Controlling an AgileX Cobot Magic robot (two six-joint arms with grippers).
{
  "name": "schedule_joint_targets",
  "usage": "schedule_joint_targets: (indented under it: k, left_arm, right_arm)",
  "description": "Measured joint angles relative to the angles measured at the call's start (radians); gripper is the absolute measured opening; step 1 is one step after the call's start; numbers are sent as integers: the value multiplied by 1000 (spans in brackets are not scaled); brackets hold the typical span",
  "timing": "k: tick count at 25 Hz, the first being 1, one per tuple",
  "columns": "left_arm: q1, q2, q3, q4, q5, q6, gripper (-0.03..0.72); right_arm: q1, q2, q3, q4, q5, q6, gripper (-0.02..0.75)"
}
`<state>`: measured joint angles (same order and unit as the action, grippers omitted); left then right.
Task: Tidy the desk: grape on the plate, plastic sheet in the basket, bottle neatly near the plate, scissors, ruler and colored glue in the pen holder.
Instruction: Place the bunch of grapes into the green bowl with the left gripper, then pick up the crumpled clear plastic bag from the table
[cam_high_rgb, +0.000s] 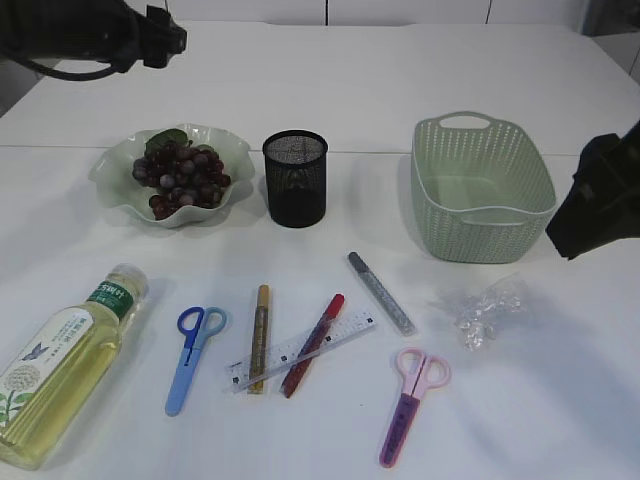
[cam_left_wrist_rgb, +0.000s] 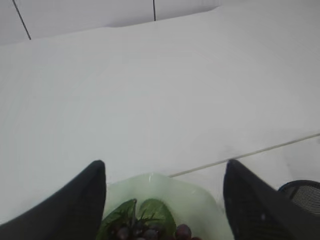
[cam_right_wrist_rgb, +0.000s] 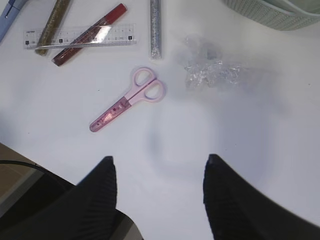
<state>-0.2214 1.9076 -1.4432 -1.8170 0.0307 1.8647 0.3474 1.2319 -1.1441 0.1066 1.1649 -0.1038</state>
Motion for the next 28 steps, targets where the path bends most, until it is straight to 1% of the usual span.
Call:
schedule_joint_targets:
  k: [4, 7, 11, 21, 22, 24, 28]
  left_arm:
    - [-36, -22, 0, 0, 0, 0, 505]
    - [-65, -22, 0, 12, 0, 0, 496]
    - [-73, -22, 0, 7, 2, 0, 493]
    - [-73, -22, 0, -1, -40, -96, 484]
    - [-73, -22, 0, -3, -40, -115, 482]
    - [-73, -22, 0, -3, -42, -194, 478]
    - [-73, -22, 0, -3, -1, -373, 477]
  right_arm:
    - [0, 0, 0, 2, 0, 0, 438]
    - [0, 0, 0, 2, 0, 0, 438]
    - [0, 0, 0, 2, 0, 0, 438]
    - [0, 0, 0, 4, 0, 1, 438]
    - [0, 0, 0, 4, 0, 1, 438]
    - [0, 0, 0, 4, 0, 1, 437]
    - [0, 0, 0, 4, -2, 1, 438]
